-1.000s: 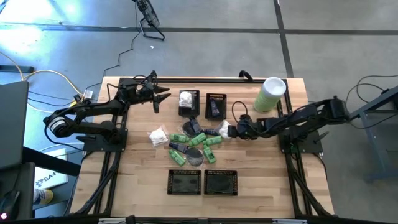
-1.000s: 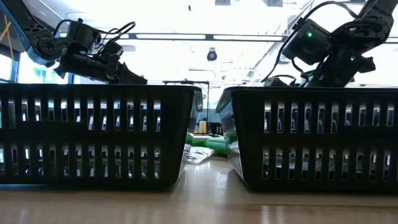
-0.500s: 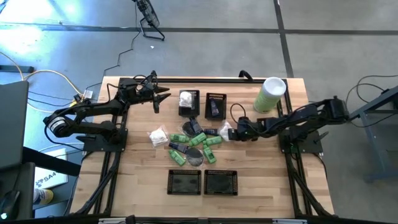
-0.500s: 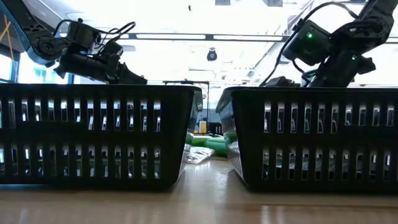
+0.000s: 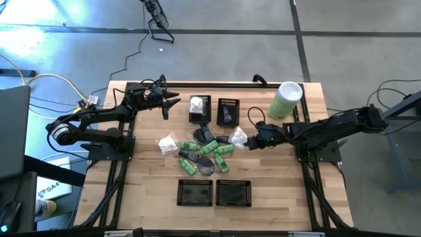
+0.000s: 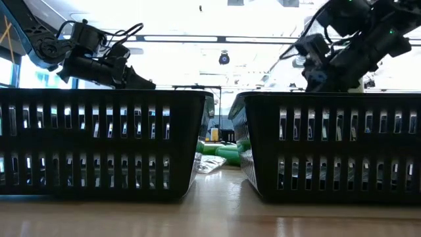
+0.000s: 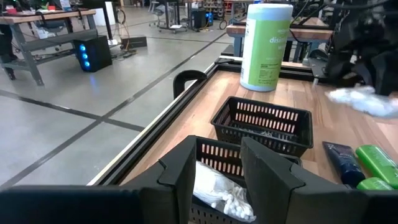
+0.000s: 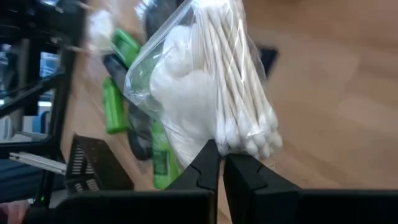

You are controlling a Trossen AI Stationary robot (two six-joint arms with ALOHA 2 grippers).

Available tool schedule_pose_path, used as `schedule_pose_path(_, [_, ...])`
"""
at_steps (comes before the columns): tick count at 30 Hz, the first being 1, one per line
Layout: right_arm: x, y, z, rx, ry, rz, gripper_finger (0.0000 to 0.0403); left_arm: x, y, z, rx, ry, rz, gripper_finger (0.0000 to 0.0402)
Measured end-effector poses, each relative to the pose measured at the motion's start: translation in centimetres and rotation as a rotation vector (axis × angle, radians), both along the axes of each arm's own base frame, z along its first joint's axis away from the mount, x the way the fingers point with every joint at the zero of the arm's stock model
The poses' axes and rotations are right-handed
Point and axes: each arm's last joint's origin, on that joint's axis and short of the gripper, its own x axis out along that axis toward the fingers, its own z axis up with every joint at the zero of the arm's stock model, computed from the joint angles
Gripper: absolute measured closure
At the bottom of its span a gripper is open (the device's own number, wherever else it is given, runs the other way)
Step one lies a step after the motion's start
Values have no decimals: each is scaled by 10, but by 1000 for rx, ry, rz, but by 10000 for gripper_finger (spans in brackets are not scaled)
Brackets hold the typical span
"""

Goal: Pick & Place Travel size toiletries
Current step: Put the cotton pack into the top left black bin

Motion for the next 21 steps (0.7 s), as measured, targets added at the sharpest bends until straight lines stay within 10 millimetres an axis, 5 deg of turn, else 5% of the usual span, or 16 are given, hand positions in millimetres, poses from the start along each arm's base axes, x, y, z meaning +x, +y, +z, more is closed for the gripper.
schedule_pose_path(21, [1, -47, 34, -687, -128, -78, 399, 1, 0, 3, -149, -82, 7, 277])
